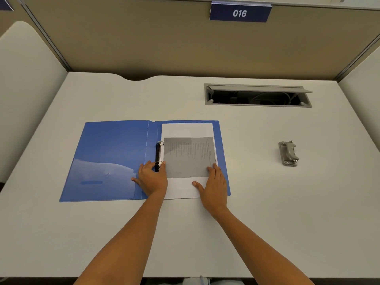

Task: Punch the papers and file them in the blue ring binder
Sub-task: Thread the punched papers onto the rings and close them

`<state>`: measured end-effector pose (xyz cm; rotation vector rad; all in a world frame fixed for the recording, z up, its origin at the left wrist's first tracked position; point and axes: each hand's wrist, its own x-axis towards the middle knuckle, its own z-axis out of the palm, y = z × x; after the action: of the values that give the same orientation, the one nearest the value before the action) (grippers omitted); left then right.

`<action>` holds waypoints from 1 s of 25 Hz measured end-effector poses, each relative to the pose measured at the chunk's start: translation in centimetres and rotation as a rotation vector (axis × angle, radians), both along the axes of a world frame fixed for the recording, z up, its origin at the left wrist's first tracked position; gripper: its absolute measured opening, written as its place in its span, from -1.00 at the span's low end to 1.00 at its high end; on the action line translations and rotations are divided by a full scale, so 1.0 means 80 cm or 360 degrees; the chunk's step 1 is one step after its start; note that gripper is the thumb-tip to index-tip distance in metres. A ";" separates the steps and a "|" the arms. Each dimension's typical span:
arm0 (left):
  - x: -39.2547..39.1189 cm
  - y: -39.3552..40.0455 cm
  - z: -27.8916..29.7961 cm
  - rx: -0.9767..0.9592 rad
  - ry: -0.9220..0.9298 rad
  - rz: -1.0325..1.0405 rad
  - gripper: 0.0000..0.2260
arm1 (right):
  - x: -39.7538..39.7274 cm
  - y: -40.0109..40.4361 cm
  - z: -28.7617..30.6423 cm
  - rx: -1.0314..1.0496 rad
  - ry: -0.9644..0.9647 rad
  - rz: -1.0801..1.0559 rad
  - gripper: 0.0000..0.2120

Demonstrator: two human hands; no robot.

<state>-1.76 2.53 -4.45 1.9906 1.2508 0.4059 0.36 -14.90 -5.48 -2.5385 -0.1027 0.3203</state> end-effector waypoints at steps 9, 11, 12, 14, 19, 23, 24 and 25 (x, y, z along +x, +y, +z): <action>-0.022 -0.016 0.002 0.0275 0.0130 -0.0703 -0.62 | 0.020 -0.062 0.021 -0.0116 -0.0040 -0.0209 -0.11; -0.022 -0.023 0.001 0.0263 0.0080 -0.0848 -0.67 | 0.028 -0.085 0.029 -0.0221 0.0045 -0.0345 -0.06; -0.021 -0.027 0.002 0.0233 0.0072 -0.0905 -0.68 | 0.031 -0.094 0.033 -0.0270 0.0094 -0.0409 -0.04; -0.020 -0.035 0.005 0.0135 0.0084 -0.0998 -0.63 | 0.034 -0.110 0.039 -0.0346 0.0182 -0.0511 -0.06; -0.015 -0.046 0.011 0.0064 0.0265 -0.1183 -0.31 | 0.025 -0.126 0.047 -0.0453 0.0243 -0.0602 -0.07; -0.014 -0.050 0.011 0.0024 0.0306 -0.1244 -0.40 | 0.009 -0.120 0.057 -0.0305 -0.0111 -0.0588 -0.31; -0.013 -0.052 0.012 -0.0023 0.0266 -0.1221 -0.50 | 0.005 -0.115 0.063 -0.0108 -0.0185 -0.0594 -0.41; -0.011 -0.055 0.015 -0.0076 0.0227 -0.1161 -0.58 | 0.000 -0.108 0.070 0.0075 -0.0237 -0.0594 -0.51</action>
<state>-2.67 -1.89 -3.25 2.2895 0.5274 -0.1262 0.33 -23.54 0.12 -2.4672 0.3004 -0.0179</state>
